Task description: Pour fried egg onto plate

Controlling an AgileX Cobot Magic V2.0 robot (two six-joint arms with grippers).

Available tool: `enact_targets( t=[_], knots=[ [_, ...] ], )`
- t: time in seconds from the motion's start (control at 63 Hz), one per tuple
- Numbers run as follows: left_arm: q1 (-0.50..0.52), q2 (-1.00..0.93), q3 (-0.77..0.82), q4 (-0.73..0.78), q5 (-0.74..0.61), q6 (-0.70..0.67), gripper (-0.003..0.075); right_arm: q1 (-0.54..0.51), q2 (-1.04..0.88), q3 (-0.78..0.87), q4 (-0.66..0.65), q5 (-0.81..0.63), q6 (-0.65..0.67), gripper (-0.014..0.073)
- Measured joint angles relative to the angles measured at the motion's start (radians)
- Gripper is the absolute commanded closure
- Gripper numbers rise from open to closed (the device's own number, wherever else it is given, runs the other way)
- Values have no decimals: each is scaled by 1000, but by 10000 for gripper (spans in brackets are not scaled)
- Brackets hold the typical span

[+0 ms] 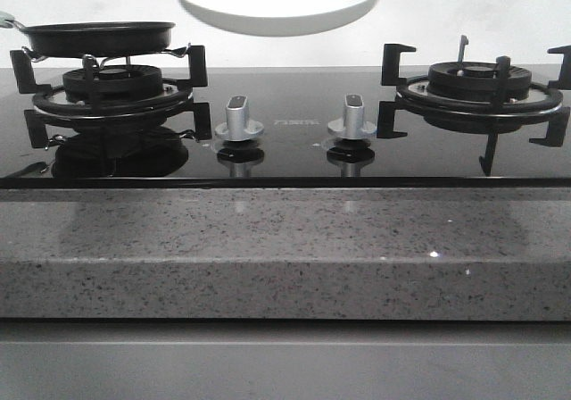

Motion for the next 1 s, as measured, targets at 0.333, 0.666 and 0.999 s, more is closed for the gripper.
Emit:
enact_targets(
  t=[0.333,0.666,0.999],
  knots=[
    [0,0,0,0,-4,0,188,10,-201,433,2,-213,-4,710],
    [0,0,0,0,-5,0,187,11,-211,546,2,-301,-6,711],
    [72,72,-94,48,41,-53,132,11,-211,546,2,-305,-6,711]
  ],
)
